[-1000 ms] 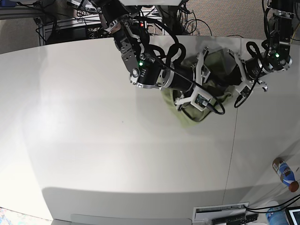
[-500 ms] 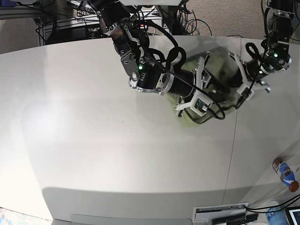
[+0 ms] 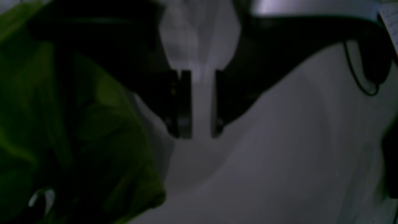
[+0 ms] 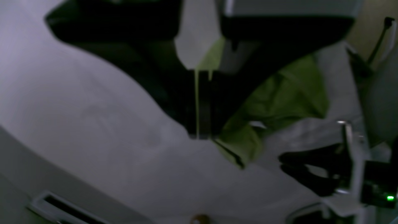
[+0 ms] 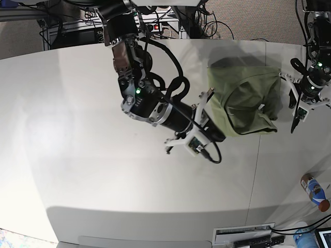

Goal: Fold the T-shirt properly
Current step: 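Carry the held shirt with both grippers toward the bottle side, then release the shirt with the right gripper and reposition it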

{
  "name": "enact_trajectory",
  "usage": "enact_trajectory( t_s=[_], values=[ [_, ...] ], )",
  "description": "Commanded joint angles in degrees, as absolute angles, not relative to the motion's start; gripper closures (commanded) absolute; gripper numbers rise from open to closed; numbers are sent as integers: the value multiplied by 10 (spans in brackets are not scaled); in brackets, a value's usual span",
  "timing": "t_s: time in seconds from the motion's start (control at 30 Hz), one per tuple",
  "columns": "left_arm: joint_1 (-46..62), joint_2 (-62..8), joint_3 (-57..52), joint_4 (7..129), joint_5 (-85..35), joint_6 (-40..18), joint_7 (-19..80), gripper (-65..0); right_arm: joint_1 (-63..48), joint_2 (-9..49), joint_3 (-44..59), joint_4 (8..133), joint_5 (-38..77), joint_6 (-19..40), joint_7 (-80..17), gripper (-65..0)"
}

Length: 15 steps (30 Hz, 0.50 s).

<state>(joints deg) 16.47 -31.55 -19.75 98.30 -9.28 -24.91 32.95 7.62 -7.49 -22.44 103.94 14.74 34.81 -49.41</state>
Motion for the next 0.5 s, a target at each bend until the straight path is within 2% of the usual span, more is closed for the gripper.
enact_trajectory(
  t_s=[0.0,0.17,0.47],
  values=[
    [161,-326,-204,994,-103,-240,321,-121,87,-81,-223,1049,138,351,-473,-7],
    [166,-325,-204,1066,-143,-240,366,-121,98,-81,-222,992,53,351,-394,-3],
    [253,-325,-204,1226,-200,-218,417,-121,224,-81,-219,849,49,349,-356,0]
  ],
)
